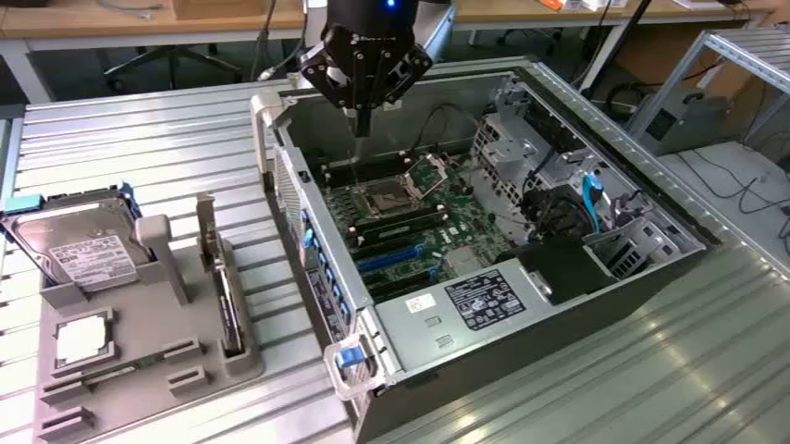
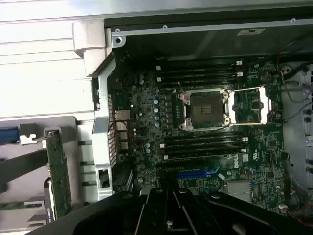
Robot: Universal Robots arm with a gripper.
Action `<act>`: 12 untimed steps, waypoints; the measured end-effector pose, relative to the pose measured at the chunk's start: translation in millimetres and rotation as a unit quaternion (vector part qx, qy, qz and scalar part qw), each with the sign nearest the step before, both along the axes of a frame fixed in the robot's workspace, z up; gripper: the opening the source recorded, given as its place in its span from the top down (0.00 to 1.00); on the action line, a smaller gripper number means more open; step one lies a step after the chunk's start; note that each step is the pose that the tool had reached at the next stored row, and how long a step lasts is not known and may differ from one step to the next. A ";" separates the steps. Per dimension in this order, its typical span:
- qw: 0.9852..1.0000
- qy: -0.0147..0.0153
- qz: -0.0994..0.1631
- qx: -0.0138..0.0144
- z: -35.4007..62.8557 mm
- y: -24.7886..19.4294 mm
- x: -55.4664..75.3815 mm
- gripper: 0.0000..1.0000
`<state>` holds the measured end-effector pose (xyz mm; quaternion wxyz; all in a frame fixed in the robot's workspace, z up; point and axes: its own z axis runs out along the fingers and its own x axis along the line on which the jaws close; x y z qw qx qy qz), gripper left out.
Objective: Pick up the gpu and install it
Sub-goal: 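Reach for the gpu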
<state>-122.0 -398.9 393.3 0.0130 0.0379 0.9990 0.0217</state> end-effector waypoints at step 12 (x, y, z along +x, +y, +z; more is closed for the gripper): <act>1.000 0.000 0.000 0.000 0.0 0.0 0.0 0.89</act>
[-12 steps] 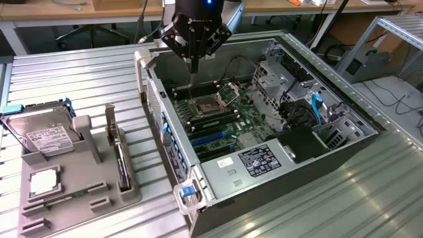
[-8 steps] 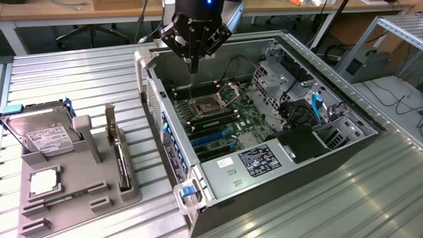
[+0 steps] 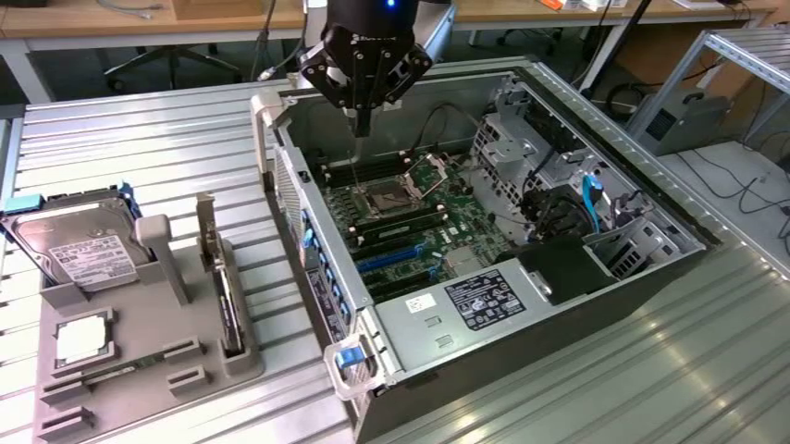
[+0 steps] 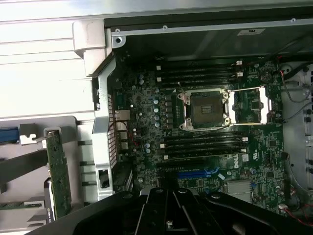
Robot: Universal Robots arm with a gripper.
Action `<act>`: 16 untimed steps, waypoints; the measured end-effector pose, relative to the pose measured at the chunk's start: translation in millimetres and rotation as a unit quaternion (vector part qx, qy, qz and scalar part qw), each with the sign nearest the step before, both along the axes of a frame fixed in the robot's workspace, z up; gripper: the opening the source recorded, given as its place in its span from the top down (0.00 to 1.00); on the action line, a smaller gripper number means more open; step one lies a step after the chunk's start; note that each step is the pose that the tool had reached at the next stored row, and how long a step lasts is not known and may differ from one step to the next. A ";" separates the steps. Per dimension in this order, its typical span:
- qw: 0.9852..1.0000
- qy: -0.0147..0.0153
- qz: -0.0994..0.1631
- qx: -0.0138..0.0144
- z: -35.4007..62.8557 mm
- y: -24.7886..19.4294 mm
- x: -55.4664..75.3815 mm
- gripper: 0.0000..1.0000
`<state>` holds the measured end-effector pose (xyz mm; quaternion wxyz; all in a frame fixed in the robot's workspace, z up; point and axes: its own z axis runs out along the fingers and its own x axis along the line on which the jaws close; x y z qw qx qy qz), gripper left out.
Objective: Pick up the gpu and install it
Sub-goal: 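Reach for the gpu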
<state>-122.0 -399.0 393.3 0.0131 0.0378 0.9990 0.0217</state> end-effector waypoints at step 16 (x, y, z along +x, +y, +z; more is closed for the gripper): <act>1.000 0.000 0.000 0.000 0.0 0.2 -38.1 0.89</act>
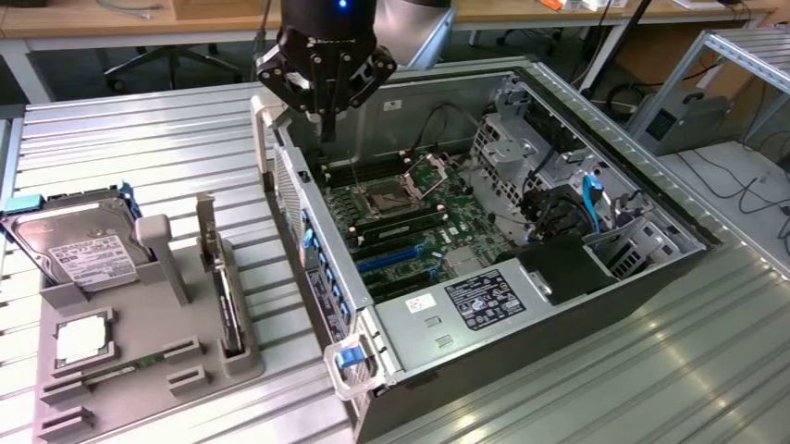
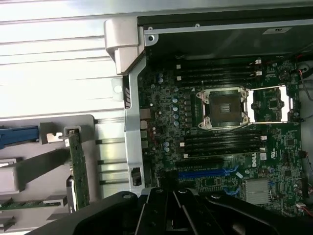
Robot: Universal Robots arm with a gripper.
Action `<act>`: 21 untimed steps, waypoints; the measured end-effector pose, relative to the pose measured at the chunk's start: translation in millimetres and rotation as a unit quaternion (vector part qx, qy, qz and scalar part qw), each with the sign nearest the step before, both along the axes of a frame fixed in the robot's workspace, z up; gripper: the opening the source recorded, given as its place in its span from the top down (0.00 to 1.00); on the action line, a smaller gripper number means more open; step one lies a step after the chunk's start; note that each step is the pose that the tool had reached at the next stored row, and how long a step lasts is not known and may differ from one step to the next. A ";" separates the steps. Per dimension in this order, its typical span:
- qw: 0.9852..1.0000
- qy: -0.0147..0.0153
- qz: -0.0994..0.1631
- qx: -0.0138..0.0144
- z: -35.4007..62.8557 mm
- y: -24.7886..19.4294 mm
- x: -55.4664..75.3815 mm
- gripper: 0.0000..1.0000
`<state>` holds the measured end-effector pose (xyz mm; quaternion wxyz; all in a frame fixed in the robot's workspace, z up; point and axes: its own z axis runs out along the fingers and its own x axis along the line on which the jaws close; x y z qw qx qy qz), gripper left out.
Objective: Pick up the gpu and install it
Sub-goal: 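Reach for the gpu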
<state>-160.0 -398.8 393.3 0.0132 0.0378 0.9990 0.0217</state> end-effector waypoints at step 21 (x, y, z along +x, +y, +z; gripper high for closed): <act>1.000 -0.003 0.000 0.000 0.0 0.3 -59.3 0.89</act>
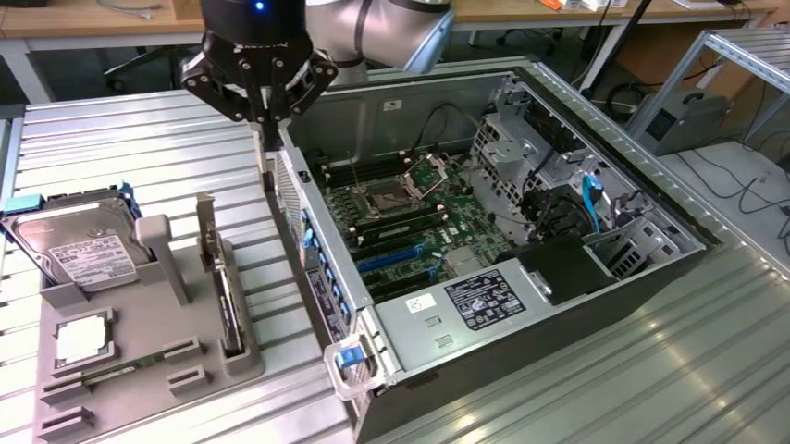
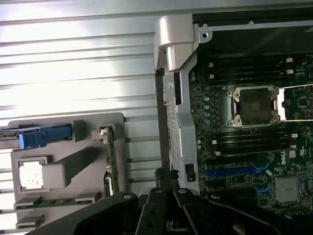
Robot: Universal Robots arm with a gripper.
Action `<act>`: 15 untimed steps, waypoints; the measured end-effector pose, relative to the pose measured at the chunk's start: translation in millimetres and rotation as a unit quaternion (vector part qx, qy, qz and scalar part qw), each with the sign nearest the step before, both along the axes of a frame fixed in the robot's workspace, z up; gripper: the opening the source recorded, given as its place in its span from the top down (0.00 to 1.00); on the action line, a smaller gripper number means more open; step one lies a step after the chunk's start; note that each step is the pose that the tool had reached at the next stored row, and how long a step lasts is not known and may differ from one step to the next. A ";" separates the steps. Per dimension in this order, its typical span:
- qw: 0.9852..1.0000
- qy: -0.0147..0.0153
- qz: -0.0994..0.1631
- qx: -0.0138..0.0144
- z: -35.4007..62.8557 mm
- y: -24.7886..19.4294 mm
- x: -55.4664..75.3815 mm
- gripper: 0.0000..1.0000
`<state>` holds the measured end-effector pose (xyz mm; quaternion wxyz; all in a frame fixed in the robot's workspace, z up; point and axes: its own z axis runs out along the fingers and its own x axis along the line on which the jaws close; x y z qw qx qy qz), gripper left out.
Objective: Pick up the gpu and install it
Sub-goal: 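Reach for the gpu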
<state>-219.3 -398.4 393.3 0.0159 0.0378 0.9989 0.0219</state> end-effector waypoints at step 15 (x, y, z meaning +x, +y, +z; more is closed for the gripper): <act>1.000 -0.004 0.000 0.000 0.0 0.4 -54.6 0.89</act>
